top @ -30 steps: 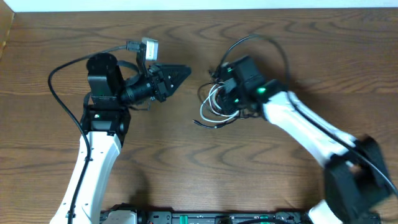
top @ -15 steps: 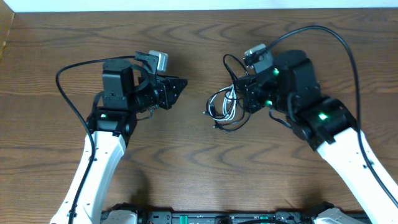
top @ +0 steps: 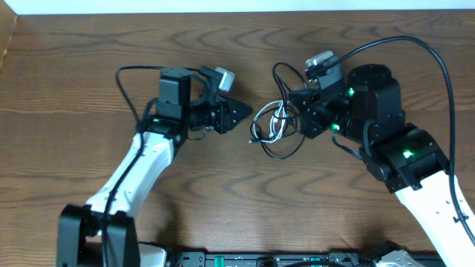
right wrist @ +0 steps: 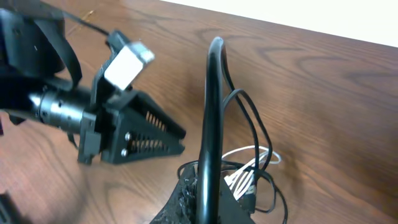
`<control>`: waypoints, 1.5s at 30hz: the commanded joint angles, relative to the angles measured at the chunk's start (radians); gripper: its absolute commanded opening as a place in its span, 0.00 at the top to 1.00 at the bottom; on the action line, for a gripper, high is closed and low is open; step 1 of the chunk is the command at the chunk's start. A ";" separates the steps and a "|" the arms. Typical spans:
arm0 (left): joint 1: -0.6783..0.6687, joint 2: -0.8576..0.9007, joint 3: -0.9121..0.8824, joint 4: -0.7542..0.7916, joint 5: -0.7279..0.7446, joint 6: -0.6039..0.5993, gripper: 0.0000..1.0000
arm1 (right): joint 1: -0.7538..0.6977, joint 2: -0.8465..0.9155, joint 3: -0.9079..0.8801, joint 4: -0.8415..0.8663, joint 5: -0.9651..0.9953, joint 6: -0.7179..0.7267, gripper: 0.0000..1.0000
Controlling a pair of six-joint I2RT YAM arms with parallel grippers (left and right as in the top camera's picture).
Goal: Untangle cables
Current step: 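Move the left gripper to the bundle and grasp the black cable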
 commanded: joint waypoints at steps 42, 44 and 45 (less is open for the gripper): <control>-0.199 0.081 -0.007 0.059 -0.061 0.104 0.60 | -0.015 -0.032 0.018 0.023 -0.048 0.028 0.99; -0.201 0.084 -0.007 0.059 -0.089 0.104 0.68 | -0.015 -0.037 0.018 0.020 -0.047 0.028 0.99; -0.201 0.084 -0.007 0.059 -0.095 0.100 0.75 | -0.015 -0.038 0.018 0.019 -0.047 0.028 0.99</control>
